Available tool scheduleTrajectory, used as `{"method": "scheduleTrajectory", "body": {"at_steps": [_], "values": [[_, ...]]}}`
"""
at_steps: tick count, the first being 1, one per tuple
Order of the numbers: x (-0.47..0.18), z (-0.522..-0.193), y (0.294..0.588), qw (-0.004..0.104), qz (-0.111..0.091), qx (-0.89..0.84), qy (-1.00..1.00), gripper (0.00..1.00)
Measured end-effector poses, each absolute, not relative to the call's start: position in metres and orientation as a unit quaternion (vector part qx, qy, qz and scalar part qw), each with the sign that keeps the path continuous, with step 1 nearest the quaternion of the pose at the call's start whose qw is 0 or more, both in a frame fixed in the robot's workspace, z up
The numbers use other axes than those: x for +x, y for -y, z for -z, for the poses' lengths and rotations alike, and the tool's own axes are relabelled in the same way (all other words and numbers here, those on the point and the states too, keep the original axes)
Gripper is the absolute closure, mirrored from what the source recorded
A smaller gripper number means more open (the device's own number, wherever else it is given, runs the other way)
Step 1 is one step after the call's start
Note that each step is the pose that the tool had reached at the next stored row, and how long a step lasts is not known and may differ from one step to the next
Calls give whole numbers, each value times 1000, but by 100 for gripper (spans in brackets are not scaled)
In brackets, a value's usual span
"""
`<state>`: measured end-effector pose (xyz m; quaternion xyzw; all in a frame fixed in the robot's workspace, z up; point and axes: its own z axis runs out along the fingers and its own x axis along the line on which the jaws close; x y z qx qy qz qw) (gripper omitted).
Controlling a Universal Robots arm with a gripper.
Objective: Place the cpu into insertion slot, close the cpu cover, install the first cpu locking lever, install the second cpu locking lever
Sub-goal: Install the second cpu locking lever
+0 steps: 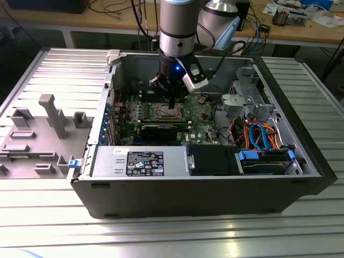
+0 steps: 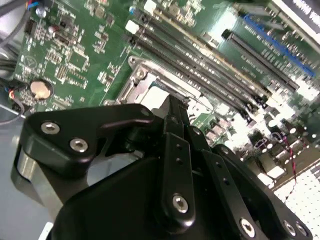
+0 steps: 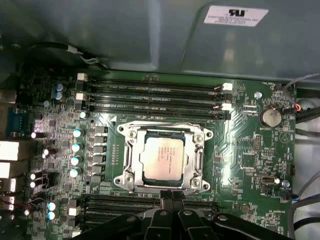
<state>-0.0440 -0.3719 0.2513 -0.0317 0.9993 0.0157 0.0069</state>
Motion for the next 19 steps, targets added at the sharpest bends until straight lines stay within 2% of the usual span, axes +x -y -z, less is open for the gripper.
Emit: {"method": "scheduleTrajectory", "body": {"at_steps": [2, 3, 6, 19], "values": [[-44, -251, 380, 4, -18, -32, -999, 89], [-45, -250, 384, 4, -30, -32, -999, 89], [-45, -250, 388, 3, -39, -31, -999, 89], [-60, -243, 399, -9, -50, -29, -998, 89]]}}
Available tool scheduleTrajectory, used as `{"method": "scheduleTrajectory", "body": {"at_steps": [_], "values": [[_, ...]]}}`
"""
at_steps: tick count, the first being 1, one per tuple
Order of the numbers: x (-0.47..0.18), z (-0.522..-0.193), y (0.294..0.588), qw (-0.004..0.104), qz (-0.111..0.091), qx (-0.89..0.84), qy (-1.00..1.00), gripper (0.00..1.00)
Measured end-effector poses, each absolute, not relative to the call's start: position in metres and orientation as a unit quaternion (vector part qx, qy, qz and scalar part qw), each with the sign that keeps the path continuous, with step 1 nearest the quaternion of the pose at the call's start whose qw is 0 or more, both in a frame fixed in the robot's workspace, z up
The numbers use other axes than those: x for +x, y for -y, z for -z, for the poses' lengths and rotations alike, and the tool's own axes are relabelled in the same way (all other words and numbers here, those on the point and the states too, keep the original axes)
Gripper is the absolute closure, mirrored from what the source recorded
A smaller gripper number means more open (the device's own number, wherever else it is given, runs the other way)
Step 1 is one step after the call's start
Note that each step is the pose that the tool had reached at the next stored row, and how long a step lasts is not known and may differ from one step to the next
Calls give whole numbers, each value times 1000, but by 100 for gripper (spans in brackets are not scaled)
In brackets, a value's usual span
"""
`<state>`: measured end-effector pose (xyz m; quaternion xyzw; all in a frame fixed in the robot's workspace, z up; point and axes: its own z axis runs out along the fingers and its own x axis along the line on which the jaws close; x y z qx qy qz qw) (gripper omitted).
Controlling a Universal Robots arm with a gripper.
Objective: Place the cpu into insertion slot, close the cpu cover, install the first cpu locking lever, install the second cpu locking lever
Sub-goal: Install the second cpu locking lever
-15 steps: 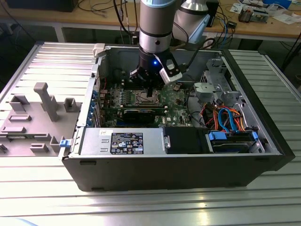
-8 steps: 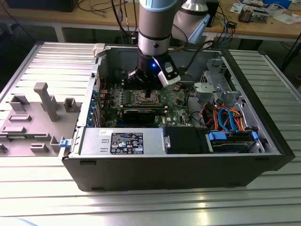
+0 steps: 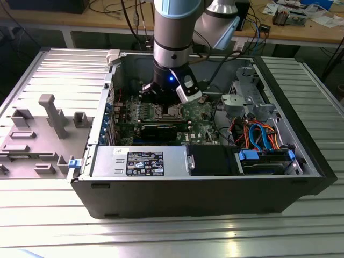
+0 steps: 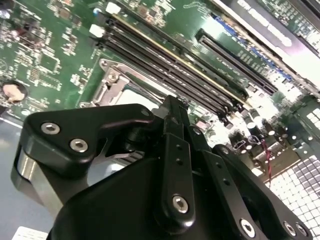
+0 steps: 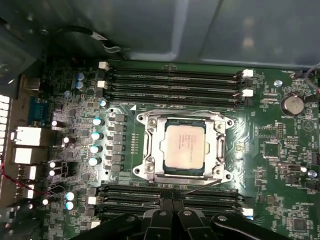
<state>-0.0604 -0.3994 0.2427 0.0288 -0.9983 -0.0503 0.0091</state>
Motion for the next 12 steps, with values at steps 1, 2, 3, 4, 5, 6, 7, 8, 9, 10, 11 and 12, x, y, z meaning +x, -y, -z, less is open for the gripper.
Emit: {"method": "scheduleTrajectory", "body": {"at_steps": [1, 2, 3, 4, 5, 6, 7, 8, 9, 10, 11, 12], "values": [[-62, -242, 400, 9, 51, 29, 998, 89], [-63, -241, 400, 10, 51, 29, 998, 89], [-64, -241, 401, 9, 52, 29, 998, 89], [-66, -240, 402, 9, 54, 29, 998, 89], [-67, -239, 403, 9, 57, 29, 998, 89], [-67, -239, 404, 9, 58, 29, 998, 89], [-68, -238, 405, 9, 61, 29, 998, 89], [-69, -238, 406, 9, 63, 29, 998, 89], [-69, -237, 407, 9, 65, 29, 997, 89], [-69, -237, 410, 9, 68, 29, 997, 89], [-69, -237, 411, 9, 70, 29, 997, 89], [-70, -236, 412, 9, 73, 29, 997, 89]]}}
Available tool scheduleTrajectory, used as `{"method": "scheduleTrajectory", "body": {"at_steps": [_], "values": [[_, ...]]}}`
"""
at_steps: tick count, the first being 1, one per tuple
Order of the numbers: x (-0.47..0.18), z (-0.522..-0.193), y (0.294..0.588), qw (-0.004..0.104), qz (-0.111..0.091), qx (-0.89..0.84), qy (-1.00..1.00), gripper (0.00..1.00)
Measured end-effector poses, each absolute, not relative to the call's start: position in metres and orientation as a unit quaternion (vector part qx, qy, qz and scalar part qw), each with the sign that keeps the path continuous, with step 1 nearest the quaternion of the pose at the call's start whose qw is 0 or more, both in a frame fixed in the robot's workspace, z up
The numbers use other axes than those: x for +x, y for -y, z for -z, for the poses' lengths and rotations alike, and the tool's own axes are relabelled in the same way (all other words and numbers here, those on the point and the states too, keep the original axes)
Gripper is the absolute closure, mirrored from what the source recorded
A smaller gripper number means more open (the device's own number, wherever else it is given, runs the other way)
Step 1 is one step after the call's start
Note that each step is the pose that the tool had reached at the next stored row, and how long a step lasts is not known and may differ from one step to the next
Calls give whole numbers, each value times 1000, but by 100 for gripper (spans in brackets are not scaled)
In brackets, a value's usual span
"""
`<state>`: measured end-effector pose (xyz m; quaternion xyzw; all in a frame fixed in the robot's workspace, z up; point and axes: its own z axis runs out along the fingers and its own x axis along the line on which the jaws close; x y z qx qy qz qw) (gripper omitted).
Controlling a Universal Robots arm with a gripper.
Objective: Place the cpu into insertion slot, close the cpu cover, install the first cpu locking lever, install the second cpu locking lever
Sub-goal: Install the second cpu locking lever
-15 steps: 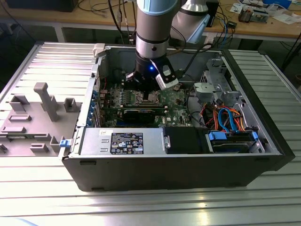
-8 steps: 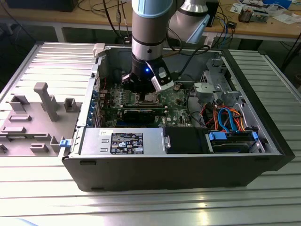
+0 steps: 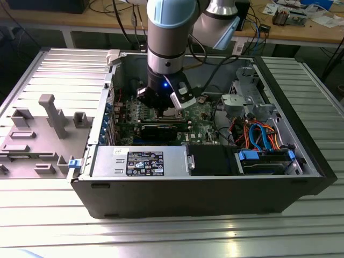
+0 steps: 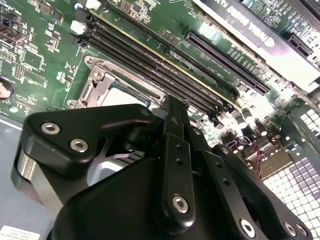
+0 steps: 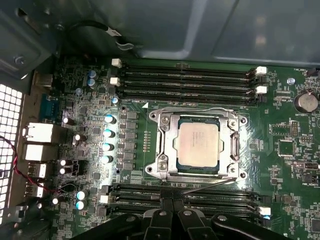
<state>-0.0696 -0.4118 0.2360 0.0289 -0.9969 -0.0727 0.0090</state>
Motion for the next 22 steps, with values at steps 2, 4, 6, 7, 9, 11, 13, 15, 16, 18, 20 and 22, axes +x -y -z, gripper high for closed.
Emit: {"method": "scheduleTrajectory", "body": {"at_steps": [2, 4, 6, 7, 9, 11, 13, 15, 16, 18, 20, 22], "values": [[-70, -234, 412, 9, 76, 29, 997, 89], [-70, -234, 413, 9, 76, 29, 997, 89], [-70, -233, 413, 9, 76, 29, 997, 89], [-70, -233, 413, 9, 77, 29, 997, 89], [-70, -233, 413, 9, 79, 29, 996, 89], [-71, -233, 413, 9, 84, 29, 996, 89], [-71, -232, 414, 9, 88, 28, 996, 89], [-72, -232, 416, 9, 91, 28, 995, 89], [-72, -231, 417, 9, 91, 28, 995, 89], [-73, -231, 417, 9, 92, 28, 995, 89], [-74, -229, 418, 9, 93, 28, 995, 89], [-75, -228, 418, 9, 94, 28, 995, 89]]}}
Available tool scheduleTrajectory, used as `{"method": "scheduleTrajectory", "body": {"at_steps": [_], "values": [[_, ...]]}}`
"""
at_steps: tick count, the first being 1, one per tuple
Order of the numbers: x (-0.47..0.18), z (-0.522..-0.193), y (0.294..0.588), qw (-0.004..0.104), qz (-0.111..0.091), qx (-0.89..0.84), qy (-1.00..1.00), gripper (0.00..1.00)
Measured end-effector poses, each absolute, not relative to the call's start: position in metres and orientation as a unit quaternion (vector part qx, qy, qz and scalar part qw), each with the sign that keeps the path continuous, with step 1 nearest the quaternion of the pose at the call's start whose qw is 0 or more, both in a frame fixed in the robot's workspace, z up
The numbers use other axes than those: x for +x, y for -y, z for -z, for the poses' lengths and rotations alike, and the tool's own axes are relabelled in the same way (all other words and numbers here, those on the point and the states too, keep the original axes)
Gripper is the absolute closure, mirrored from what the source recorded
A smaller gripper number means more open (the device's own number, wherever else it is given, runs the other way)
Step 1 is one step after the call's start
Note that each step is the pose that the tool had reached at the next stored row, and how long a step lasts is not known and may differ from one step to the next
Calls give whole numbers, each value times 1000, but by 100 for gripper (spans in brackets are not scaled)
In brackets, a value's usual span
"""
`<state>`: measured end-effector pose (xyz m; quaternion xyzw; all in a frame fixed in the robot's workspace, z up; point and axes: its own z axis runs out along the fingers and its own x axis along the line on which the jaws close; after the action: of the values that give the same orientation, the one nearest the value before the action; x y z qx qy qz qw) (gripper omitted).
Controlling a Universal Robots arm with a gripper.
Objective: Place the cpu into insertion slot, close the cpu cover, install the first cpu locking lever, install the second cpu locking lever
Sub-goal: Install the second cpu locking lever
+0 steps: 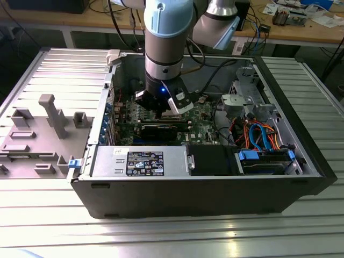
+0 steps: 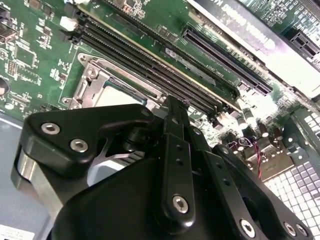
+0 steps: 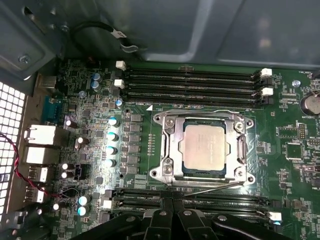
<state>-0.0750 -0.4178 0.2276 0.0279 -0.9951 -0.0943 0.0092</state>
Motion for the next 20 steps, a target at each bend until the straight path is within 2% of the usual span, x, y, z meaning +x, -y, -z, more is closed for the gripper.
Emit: {"method": "scheduleTrajectory", "body": {"at_steps": [20], "values": [[-87, -207, 416, 9, 106, 27, 994, 89]]}}
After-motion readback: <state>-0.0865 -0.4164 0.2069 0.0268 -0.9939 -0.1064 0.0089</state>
